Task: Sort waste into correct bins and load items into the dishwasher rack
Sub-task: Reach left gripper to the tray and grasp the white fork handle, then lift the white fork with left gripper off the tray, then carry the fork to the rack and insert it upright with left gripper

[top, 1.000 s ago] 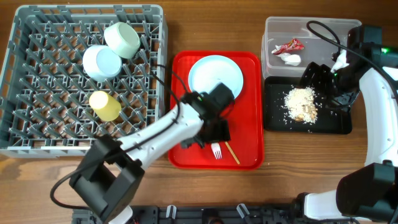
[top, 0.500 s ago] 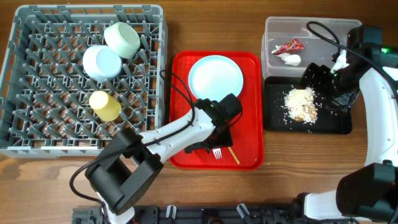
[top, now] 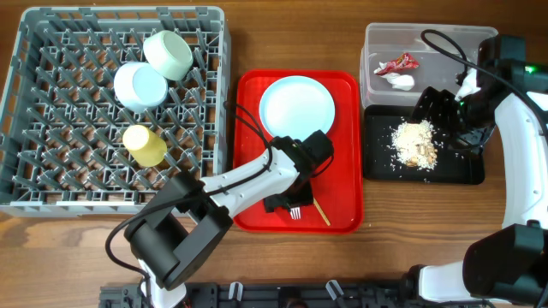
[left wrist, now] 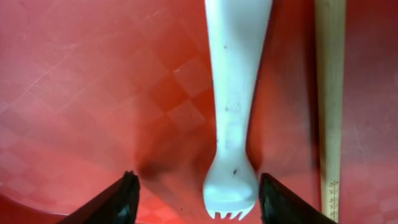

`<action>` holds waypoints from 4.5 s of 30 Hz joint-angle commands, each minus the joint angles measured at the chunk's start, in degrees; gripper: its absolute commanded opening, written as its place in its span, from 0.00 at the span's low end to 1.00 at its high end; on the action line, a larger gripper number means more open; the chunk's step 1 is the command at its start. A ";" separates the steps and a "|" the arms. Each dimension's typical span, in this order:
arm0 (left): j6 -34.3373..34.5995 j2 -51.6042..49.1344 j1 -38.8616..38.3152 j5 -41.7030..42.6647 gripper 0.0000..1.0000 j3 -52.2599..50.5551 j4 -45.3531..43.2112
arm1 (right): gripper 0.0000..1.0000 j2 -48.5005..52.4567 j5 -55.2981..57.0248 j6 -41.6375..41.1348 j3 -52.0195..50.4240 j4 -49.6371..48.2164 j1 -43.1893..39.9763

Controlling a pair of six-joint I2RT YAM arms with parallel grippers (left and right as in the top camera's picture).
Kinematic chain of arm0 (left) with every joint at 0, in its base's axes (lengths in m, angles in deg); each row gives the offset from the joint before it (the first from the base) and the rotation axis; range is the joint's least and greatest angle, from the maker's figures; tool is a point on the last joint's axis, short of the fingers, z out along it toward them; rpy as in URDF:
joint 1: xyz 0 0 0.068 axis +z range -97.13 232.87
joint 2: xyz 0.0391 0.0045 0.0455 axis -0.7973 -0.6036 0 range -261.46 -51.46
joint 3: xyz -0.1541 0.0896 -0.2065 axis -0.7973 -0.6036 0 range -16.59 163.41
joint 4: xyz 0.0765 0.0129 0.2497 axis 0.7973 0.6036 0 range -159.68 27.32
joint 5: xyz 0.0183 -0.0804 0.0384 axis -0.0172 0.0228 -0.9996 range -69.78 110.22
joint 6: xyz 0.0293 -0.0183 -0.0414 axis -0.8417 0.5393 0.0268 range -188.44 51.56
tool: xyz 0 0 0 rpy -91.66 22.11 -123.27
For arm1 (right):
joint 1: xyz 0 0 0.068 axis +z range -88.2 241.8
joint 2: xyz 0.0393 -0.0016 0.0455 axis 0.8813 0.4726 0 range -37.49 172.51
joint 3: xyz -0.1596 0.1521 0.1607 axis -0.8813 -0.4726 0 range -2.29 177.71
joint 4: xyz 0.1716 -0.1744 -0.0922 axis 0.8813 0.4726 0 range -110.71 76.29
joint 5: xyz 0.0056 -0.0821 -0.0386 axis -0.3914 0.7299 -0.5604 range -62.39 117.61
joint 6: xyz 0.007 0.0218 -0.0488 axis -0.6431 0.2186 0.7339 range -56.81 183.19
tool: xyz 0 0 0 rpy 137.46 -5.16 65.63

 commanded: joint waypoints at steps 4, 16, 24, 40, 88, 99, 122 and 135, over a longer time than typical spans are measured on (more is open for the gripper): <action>0.33 -0.85 -0.20 0.33 0.44 -0.35 -0.44 | 1.00 0.59 0.33 0.94 -0.07 0.39 -0.07; -0.98 -1.07 -0.20 1.18 0.25 -0.35 -1.18 | 1.00 0.59 0.33 0.92 -0.07 1.55 -0.07; -0.98 -1.07 -0.20 1.18 0.15 -0.35 -1.16 | 1.00 0.59 0.33 0.96 -0.07 2.36 -0.07; -0.96 -1.07 0.17 3.28 0.38 -0.35 -0.46 | 1.00 0.59 0.33 0.92 -0.07 3.39 -0.07; -1.20 1.11 3.06 4.35 0.12 -0.92 -1.27 | 1.00 0.59 0.33 0.74 -0.07 3.89 -0.07; -1.20 1.92 3.65 3.69 0.04 -0.92 -0.79 | 1.00 0.59 0.33 0.74 -0.07 3.89 -0.07; -42.88 18.36 33.07 -1.03 0.04 11.52 7.08 | 1.00 0.59 0.33 0.96 -0.07 3.58 -0.07; -46.66 8.00 36.70 -3.54 0.04 11.41 0.98 | 1.00 0.59 0.33 1.20 -0.07 3.41 -0.07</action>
